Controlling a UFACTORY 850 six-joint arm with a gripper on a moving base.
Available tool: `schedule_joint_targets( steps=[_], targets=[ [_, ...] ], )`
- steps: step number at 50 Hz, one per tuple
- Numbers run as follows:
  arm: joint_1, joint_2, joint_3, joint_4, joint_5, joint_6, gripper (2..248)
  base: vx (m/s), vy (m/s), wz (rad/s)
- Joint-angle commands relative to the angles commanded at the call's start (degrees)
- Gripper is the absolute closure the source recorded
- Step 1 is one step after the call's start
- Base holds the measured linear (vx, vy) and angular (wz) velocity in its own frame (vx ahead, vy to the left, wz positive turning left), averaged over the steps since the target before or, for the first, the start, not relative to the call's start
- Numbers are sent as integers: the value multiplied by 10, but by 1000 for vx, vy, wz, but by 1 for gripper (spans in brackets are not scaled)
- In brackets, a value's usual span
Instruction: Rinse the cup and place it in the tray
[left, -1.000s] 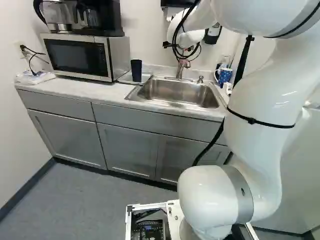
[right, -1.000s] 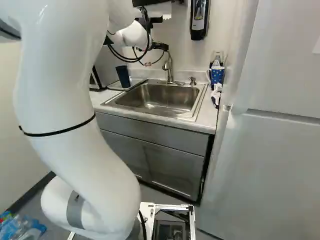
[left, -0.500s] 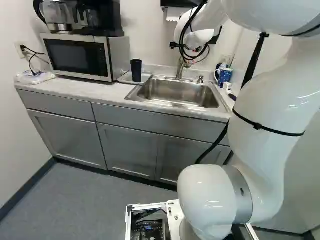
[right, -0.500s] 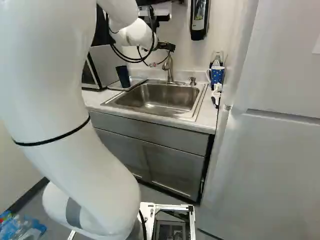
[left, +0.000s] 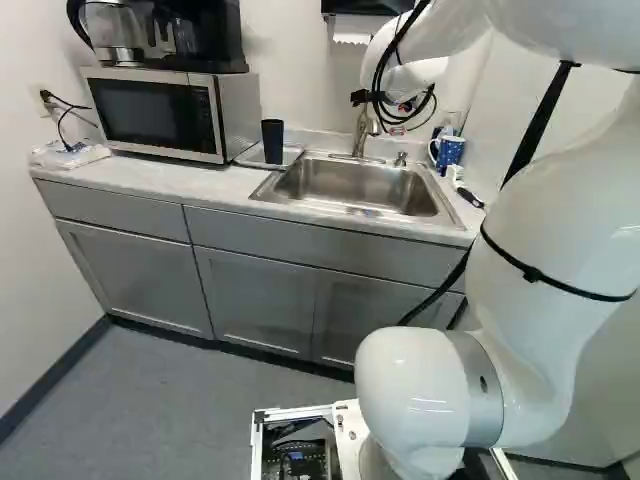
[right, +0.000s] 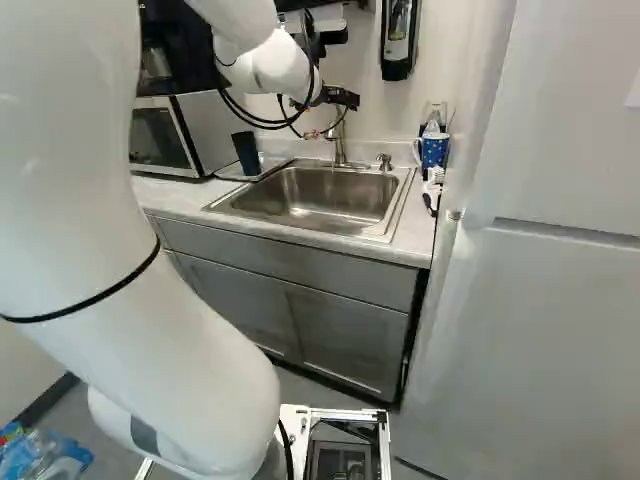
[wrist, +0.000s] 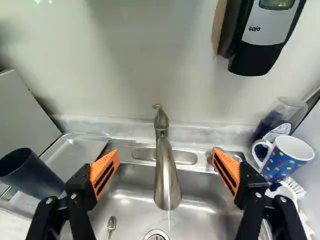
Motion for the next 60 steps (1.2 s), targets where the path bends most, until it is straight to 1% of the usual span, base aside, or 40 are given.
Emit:
schedule_joint_targets(
  steps=[14,21,60],
  targets=[
    [-10,40,39,-21,-41,0,3,0,0,0],
    [-12,54,52,-30,-67,0,3,0,0,0],
    [-13,58,56,-69,-225,0,3,0,0,0]
  ],
)
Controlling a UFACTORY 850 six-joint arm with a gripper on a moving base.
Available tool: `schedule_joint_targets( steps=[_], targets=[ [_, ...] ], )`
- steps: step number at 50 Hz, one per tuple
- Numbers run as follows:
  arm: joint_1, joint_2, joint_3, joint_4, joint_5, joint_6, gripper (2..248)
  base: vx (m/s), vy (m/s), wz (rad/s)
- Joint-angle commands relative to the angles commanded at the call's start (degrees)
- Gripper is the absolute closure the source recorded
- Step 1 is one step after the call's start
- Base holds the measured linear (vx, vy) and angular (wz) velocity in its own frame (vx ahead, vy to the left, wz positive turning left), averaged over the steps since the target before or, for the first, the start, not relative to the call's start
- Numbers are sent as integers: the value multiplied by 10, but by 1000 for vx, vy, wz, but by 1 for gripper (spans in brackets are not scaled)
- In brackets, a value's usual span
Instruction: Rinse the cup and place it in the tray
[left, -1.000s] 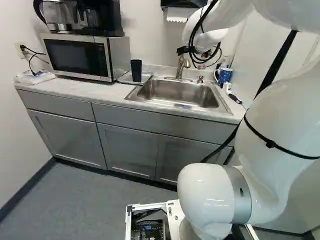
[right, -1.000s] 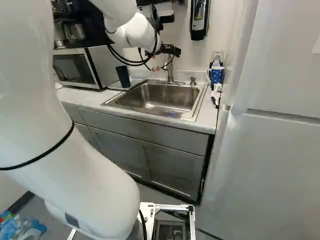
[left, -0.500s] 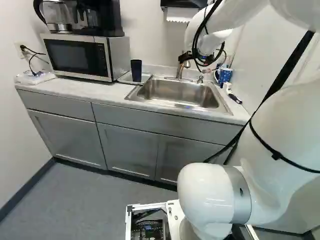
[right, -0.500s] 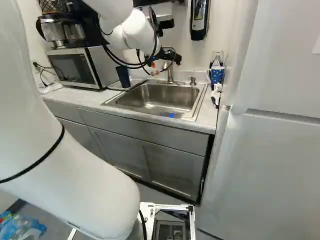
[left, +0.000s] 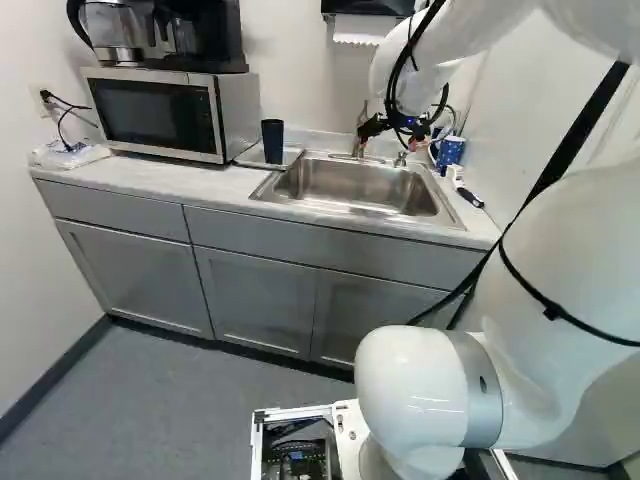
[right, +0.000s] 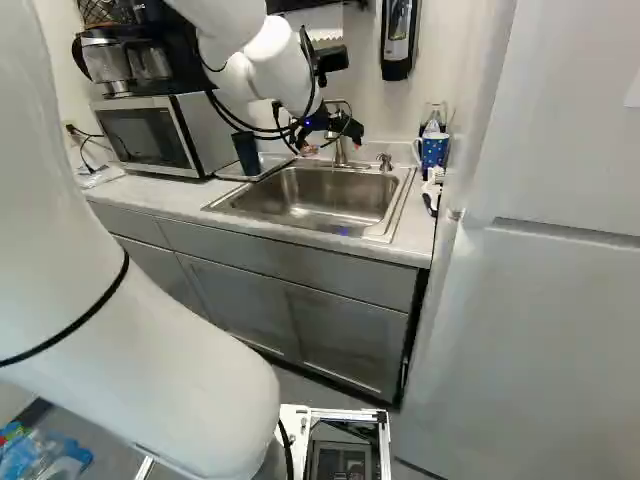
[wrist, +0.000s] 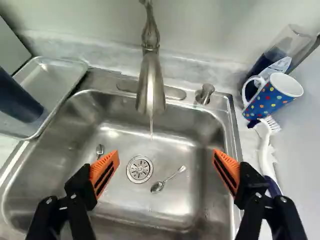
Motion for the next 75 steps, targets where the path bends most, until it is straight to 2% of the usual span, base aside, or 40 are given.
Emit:
schedule_joint_targets(
  steps=[7,28,39,75],
  targets=[
    [0,0,0,-3,-28,0,3,0,0,0],
    [0,0,0,-2,-17,0,3,0,0,0],
    [0,0,0,5,36,0,3,0,0,0],
    [0,0,0,39,251,0,3,0,0,0]
  ],
)
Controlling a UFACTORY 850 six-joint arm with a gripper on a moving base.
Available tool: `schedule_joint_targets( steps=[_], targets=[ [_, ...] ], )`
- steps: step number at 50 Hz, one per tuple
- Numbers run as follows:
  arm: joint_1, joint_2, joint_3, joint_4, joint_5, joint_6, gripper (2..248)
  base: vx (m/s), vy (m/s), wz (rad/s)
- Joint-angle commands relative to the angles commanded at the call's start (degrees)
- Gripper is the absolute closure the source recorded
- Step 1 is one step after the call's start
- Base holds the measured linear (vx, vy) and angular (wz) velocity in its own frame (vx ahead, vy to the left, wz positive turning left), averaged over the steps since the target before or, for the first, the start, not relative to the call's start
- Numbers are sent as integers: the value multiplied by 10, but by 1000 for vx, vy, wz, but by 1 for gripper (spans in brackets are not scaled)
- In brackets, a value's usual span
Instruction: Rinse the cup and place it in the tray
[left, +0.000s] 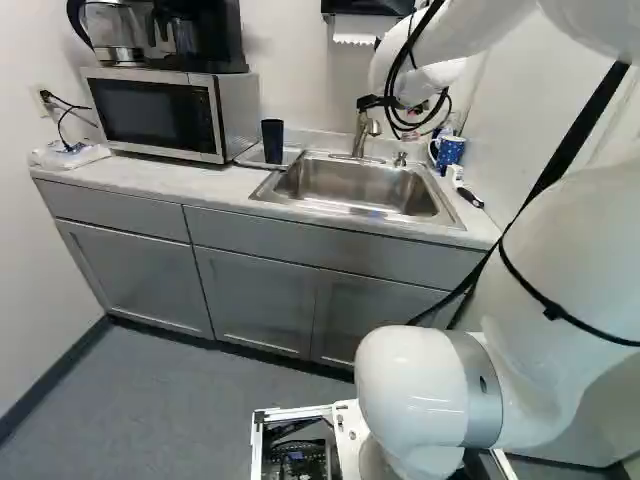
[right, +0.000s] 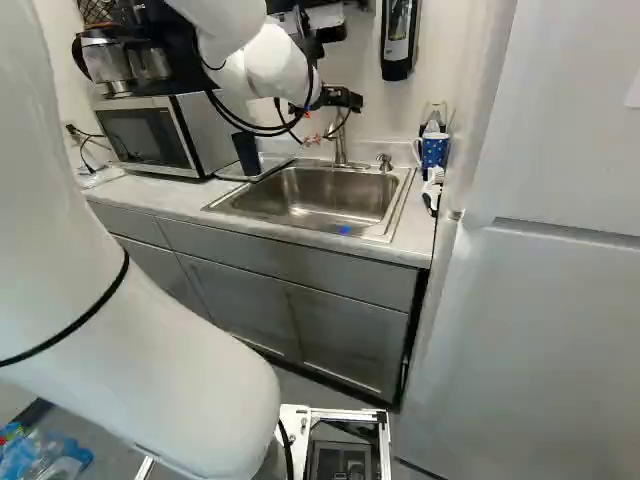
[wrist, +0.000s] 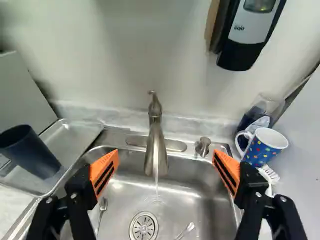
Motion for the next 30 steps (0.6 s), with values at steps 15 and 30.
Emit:
schedule_joint_targets(
  steps=[15,30],
  targets=[
    [4,-23,-22,29,80,0,3,0,0,0],
    [16,-66,-63,38,95,0,3,0,0,0]
  ],
)
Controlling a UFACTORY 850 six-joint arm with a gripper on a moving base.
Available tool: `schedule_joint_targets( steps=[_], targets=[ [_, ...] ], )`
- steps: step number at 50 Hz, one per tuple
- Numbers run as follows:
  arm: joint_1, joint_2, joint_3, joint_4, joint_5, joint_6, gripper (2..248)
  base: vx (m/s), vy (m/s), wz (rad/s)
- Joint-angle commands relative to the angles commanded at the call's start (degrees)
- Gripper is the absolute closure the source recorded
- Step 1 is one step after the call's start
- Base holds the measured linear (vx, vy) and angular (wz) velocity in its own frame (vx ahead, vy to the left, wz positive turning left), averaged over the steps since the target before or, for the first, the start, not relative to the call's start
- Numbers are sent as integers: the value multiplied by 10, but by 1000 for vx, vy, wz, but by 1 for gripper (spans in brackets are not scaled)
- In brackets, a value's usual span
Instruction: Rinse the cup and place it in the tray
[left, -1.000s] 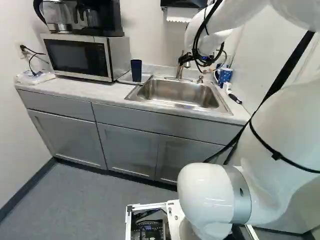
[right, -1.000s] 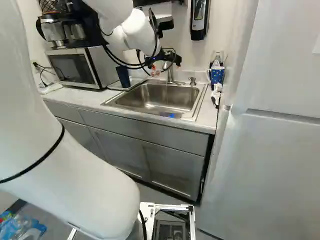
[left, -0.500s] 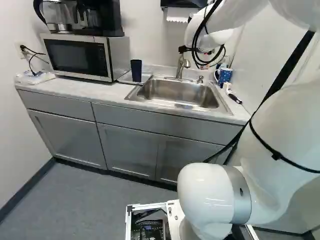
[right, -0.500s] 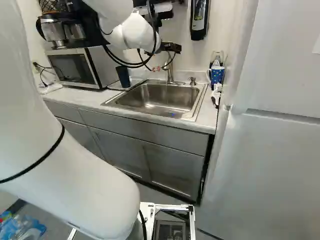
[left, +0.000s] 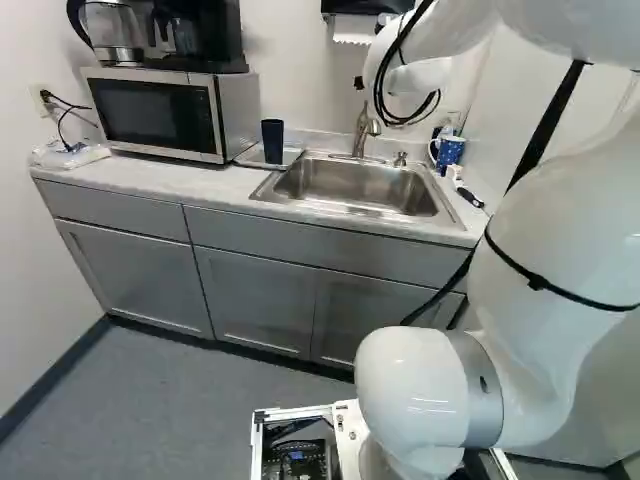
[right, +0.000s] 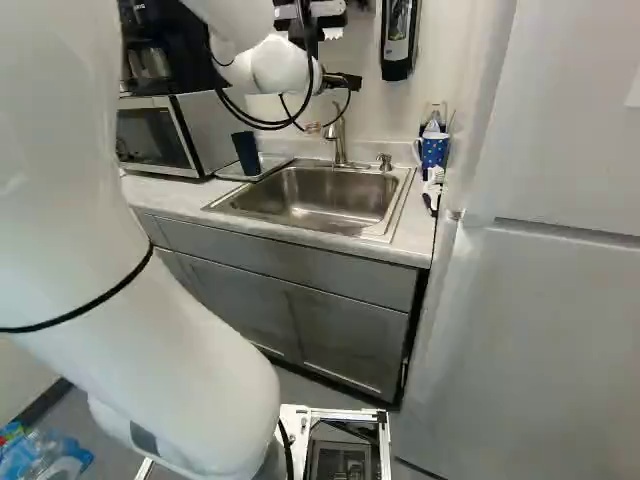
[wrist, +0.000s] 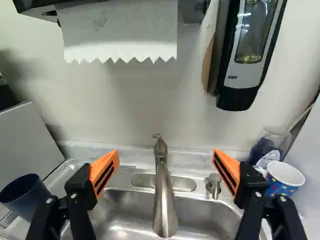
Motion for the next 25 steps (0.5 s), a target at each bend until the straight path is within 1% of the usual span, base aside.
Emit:
schedule_joint_targets(
  steps=[25],
  targets=[
    [21,-71,-73,0,3,0,3,0,0,0]
  ],
)
